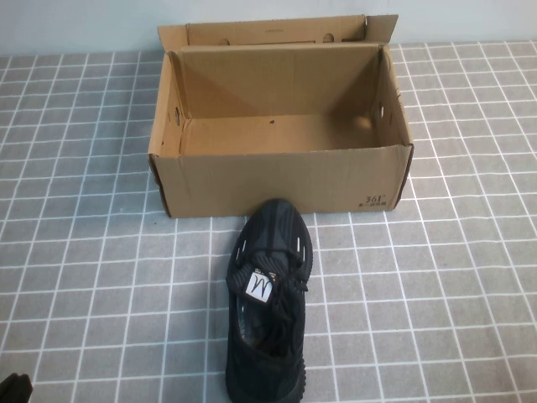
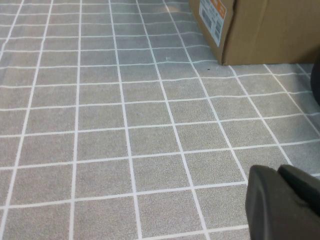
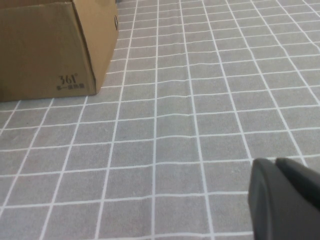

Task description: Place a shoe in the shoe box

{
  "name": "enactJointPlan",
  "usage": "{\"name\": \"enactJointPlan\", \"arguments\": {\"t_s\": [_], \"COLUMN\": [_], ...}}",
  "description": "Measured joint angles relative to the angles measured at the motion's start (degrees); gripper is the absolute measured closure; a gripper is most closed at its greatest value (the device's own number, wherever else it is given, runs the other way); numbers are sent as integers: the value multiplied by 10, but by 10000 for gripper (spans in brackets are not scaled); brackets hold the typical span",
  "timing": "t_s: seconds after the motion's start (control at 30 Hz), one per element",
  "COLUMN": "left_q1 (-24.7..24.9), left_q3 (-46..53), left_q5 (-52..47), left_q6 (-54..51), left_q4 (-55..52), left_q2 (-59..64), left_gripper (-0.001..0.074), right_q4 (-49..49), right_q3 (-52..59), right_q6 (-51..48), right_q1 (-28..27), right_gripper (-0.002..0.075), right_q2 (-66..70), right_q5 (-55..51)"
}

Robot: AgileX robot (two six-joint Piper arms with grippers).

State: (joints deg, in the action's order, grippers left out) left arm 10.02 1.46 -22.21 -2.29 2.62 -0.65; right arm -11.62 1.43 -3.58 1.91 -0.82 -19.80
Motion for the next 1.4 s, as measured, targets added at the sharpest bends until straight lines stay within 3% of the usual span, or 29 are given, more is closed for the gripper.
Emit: {"name": "enactJointPlan", "arguments": {"t_s": [0.23,0.5,0.67,0.93,1.17,1.4], "left_q1": [0,0,0,0,0,0], "left_q3": [0,0,0,0,0,0], "left_q5": [0,0,0,0,0,0], "left_q6": [0,0,0,0,0,0], "left_q4": [0,0,0,0,0,0], "left_q2": [0,0,0,0,0,0], "left_gripper": [735,735,735,735,735,735], "right_q4": [-67,-355,-406,-379,-266,-234], "right_q3": [0,0,0,-86,-236,-351], "right_q6": [0,0,0,0,-24,-106], "right_q1": [0,0,0,0,0,0], "right_gripper": [742,742,742,742,742,742], "right_q2": [0,0,0,61,255,419], "right_q5": [25,135,145,-26,-218,-310]}}
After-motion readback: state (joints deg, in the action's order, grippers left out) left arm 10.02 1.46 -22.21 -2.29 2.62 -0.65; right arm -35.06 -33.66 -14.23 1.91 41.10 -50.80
